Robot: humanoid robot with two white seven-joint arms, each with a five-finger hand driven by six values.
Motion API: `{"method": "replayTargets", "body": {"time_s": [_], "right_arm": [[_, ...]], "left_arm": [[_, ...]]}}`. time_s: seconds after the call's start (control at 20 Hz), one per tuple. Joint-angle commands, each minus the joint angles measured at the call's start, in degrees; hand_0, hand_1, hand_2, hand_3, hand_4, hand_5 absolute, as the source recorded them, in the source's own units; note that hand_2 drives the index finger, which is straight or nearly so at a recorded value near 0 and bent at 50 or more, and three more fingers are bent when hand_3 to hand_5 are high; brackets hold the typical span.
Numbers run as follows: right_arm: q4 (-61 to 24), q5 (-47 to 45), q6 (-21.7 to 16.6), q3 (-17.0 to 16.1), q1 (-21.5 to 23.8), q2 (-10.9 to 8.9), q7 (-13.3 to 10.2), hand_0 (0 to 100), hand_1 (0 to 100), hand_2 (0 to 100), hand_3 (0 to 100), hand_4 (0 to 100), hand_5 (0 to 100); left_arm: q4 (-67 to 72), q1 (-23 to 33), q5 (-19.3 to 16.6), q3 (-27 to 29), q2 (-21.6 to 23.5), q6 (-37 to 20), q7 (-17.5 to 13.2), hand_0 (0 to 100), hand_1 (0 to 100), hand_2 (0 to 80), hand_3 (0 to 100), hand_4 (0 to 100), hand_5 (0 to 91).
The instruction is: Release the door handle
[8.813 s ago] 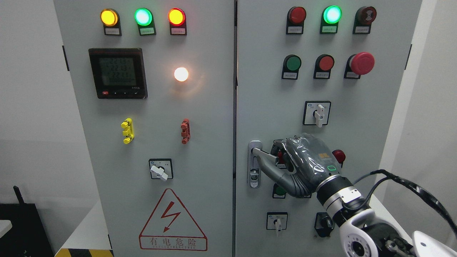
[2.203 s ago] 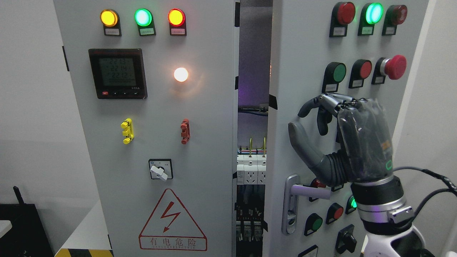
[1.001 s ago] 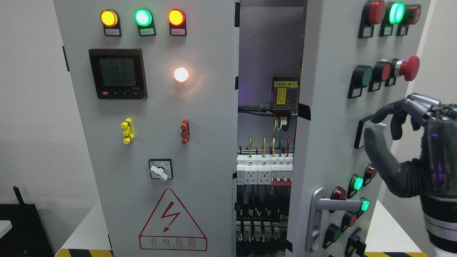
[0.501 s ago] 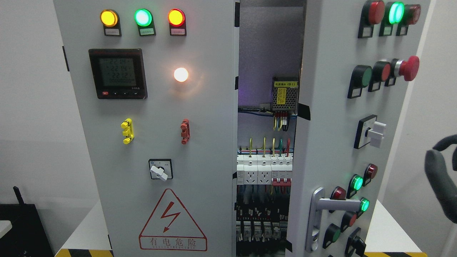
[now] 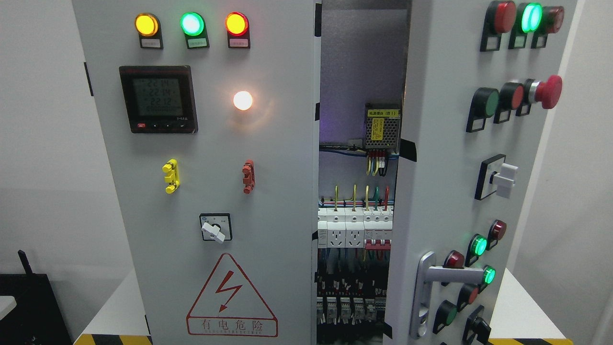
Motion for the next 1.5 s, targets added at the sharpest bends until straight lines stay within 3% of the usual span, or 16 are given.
{"method": "replayTargets", "body": {"time_s": [0.0, 0.15, 0.4, 0.75, 1.15, 1.45], "right_arm": [[23.5, -1.5, -0.8, -12.7, 7.9, 9.95, 1.1, 48, 12, 45, 78, 70, 76], [31.8, -3.0, -1.2, -12.7, 9.7, 11.71, 2.5, 48, 12, 40, 71, 63, 65], [45.5, -3.7, -2.0, -11.4, 9.6, 12.24, 2.6, 48, 12, 36, 63, 58, 60], [66.2, -3.8, -1.7, -5.2, 8.0, 12.24, 2.9, 47, 12, 34, 58, 51, 51], [82.5, -5.3, -1.3, -4.8, 4.5, 12.24, 12.1, 46, 12, 28, 46, 35, 33], [86.9, -5.5, 2.1, -4.1, 4.2, 12.76, 17.4, 47, 10, 24, 36, 25, 19]], "left_arm": [[-1.8, 1.8, 0.0, 0.0, 0.0, 0.0, 0.0, 12, 39, 0.0, 0, 0, 0.0], [-1.8, 1.8, 0.0, 0.0, 0.0, 0.0, 0.0, 12, 39, 0.0, 0, 0, 0.0], [-1.8, 1.8, 0.0, 0.0, 0.0, 0.0, 0.0, 12, 39, 0.0, 0, 0, 0.0], [-1.8, 1.8, 0.0, 0.0, 0.0, 0.0, 0.0, 12, 39, 0.0, 0, 0, 0.0], [-1.8, 1.8, 0.0, 0.0, 0.0, 0.0, 0.0, 12, 39, 0.0, 0, 0, 0.0], [-1.8, 1.8, 0.0, 0.0, 0.0, 0.0, 0.0, 12, 39, 0.0, 0, 0, 0.0]]}}
